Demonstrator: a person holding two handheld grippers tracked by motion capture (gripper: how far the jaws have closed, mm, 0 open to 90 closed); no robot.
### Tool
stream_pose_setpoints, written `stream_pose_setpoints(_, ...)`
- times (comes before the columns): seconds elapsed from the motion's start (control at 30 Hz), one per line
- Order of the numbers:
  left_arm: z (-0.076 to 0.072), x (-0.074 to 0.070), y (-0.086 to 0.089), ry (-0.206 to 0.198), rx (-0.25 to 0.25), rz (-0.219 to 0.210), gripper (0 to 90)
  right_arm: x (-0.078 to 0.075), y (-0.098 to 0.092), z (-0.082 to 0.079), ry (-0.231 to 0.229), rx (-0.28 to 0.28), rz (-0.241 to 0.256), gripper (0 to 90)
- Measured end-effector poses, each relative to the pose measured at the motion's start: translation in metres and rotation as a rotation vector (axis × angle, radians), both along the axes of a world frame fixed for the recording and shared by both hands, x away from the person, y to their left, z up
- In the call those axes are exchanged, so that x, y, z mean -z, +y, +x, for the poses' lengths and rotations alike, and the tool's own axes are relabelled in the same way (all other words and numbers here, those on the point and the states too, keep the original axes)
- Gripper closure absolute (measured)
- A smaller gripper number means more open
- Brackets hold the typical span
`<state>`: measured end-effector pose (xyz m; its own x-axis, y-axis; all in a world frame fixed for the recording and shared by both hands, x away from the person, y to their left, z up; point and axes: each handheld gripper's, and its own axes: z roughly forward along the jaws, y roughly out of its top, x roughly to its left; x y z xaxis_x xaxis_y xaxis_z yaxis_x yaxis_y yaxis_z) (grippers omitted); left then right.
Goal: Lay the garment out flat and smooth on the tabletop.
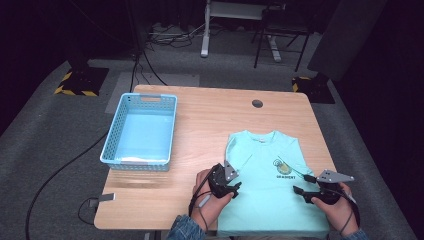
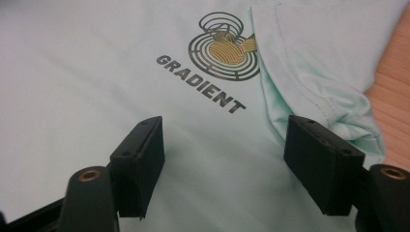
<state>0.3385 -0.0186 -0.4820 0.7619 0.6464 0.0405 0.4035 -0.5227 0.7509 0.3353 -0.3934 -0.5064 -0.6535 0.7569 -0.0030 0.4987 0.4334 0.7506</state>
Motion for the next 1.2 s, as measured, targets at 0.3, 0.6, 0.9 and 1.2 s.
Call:
stream_pose_setpoints(0.3,0.008,-0.011,-0.007,-0.042,0.012,0.009,37.1,0.000,0.000,0.000,-0.001,0.000,0.000,30.6)
stream_pose_setpoints(0.6,0.024,-0.014,-0.012,-0.020,0.025,0.006,39.6,0.000,0.000,0.000,-0.001,0.001,0.001,30.6)
stream_pose_setpoints(0.9,0.040,-0.015,-0.015,-0.003,0.017,-0.002,41.6,0.000,0.000,0.000,0.000,0.001,0.002,30.7)
stream_pose_setpoints(1.2,0.056,-0.012,-0.023,0.002,0.020,-0.005,43.2,0.000,0.000,0.000,0.000,0.001,0.003,30.7)
